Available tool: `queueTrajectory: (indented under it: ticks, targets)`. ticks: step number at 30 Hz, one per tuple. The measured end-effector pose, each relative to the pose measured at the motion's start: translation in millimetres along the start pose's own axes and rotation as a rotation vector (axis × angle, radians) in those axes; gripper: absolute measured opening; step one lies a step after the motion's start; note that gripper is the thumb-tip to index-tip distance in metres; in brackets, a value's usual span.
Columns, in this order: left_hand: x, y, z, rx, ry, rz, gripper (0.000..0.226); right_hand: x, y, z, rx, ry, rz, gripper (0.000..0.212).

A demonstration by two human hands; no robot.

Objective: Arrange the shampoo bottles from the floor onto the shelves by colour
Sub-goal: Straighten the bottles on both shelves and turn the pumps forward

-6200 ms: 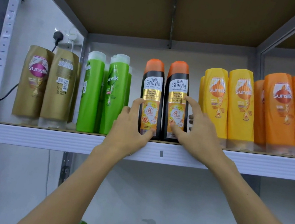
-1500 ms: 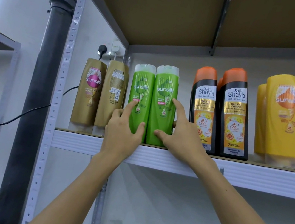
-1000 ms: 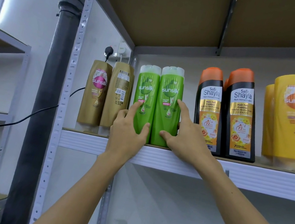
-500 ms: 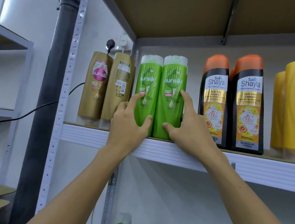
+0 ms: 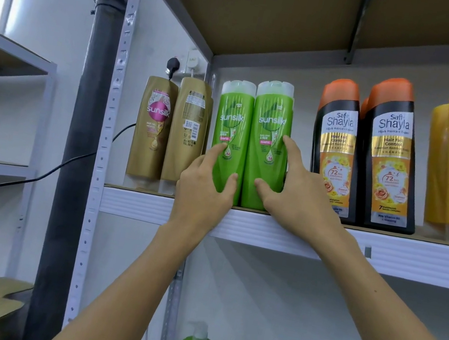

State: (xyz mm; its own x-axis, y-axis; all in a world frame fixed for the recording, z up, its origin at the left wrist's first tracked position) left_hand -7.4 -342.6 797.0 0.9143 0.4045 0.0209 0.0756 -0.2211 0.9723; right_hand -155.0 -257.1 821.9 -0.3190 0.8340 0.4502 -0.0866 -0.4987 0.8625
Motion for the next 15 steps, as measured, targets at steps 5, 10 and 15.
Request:
queueTrajectory:
  ticks: [5, 10, 15]
  targets:
    - [14.7, -11.6, 2.1, -0.02, -0.045, -0.014, 0.042, -3.7, -5.0, 6.2, 0.009, -0.062, -0.137, 0.078]
    - [47.7, -4.8, 17.1, -0.011, -0.094, -0.124, 0.027, -10.1, -10.0, 23.7, 0.176, -0.235, -0.495, 0.069]
    - [74.0, 11.1, 48.9, 0.091, -0.049, -0.174, 0.032, -34.3, 7.1, 72.4, 0.241, 0.026, -0.457, 0.068]
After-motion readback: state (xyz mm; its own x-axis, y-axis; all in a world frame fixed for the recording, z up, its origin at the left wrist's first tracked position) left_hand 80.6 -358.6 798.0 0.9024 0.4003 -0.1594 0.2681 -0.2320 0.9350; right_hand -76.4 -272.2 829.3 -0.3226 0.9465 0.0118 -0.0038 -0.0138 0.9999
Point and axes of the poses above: each hand's wrist, its own y-axis towards the middle knuckle, its own x-axis out of the back of the hand, z = x × y, the point moved 1 cm from there along y, towards the middle knuckle, and after that the axes turned 3 degrees about -y, right-handed, at the moved point
